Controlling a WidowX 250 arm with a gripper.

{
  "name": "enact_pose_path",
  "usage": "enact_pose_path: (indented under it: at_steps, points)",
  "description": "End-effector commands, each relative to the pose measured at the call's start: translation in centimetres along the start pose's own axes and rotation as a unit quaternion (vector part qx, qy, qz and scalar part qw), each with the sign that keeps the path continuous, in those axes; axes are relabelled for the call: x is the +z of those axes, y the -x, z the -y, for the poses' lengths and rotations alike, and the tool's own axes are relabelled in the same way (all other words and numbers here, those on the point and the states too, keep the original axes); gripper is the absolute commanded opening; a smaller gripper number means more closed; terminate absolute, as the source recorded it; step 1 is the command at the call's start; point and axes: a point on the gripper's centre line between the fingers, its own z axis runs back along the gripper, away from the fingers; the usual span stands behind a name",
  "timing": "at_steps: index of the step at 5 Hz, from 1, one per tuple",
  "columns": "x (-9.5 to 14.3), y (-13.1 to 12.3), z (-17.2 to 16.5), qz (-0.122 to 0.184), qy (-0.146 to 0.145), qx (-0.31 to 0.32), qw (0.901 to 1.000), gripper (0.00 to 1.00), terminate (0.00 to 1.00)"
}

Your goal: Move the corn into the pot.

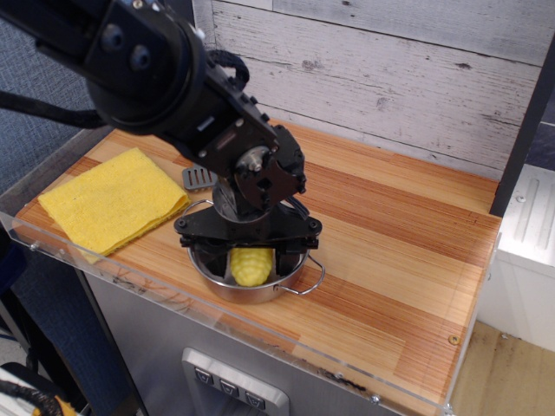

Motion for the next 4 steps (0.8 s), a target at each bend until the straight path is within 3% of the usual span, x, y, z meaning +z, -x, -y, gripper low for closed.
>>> enact_pose_path:
  at_steps: [1, 2, 4]
  points:
    - [1.3, -0.5, 0.4, 0.017, 0.008, 0.003, 0.9998, 1.00, 0.00]
    - [2.4, -0.9, 0.5, 0.031, 0.014, 0.003, 0.9994, 1.00, 0.00]
    - [8.5, -3.1, 0.7, 0.122, 0.046, 0.018, 0.9913, 1.00, 0.00]
